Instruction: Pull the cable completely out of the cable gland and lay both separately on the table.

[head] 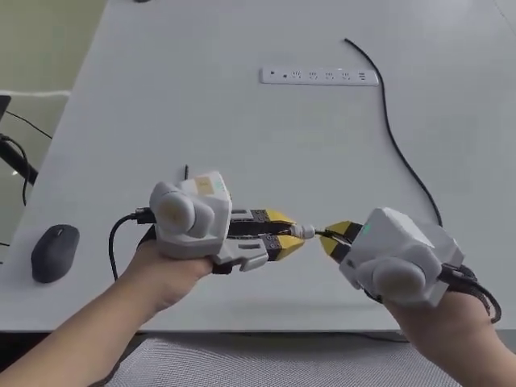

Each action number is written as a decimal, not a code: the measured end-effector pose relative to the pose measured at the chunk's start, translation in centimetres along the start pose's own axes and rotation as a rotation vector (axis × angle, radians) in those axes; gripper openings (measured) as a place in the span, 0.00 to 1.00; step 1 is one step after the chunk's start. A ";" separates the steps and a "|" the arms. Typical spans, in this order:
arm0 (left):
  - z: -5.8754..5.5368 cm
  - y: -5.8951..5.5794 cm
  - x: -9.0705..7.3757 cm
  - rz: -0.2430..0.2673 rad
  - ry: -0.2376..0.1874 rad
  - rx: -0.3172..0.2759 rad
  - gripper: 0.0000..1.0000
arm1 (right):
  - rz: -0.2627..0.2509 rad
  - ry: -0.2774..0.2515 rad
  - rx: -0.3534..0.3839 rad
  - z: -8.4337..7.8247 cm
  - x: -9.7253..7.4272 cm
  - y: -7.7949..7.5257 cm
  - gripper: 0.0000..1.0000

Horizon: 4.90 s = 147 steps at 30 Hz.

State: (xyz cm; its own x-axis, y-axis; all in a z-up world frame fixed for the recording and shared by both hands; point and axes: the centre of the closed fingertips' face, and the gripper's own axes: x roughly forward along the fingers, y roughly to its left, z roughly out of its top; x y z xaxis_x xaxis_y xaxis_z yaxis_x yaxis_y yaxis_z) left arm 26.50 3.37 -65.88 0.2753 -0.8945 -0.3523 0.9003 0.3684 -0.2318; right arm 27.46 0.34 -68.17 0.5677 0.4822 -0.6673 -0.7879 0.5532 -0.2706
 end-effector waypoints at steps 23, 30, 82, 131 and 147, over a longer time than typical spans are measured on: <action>0.4 0.0 -0.1 0.005 -0.020 0.003 0.15 | -0.037 0.077 0.319 -5.8 0.9 -1.4 0.00; 0.3 -0.2 0.1 0.002 -0.014 0.013 0.15 | -0.043 0.095 0.423 -6.2 1.3 -1.0 0.00; 0.2 -0.1 -1.1 -0.005 -0.006 0.011 0.15 | 0.046 -0.049 -0.189 2.7 -0.2 1.3 0.10; 0.2 -0.2 -1.3 0.013 -0.016 0.016 0.15 | -0.052 0.023 0.260 -4.7 0.4 -1.6 0.00; 0.2 0.0 -1.1 0.016 -0.014 0.015 0.15 | -0.107 0.062 0.502 -8.7 1.4 -1.9 0.00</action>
State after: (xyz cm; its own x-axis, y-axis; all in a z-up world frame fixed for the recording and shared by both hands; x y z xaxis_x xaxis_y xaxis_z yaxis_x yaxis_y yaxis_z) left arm 26.26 4.35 -65.28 0.2947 -0.8920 -0.3427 0.9005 0.3792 -0.2127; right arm 27.66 -5.96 -74.62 0.6117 0.3717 -0.6983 -0.5057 0.8626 0.0162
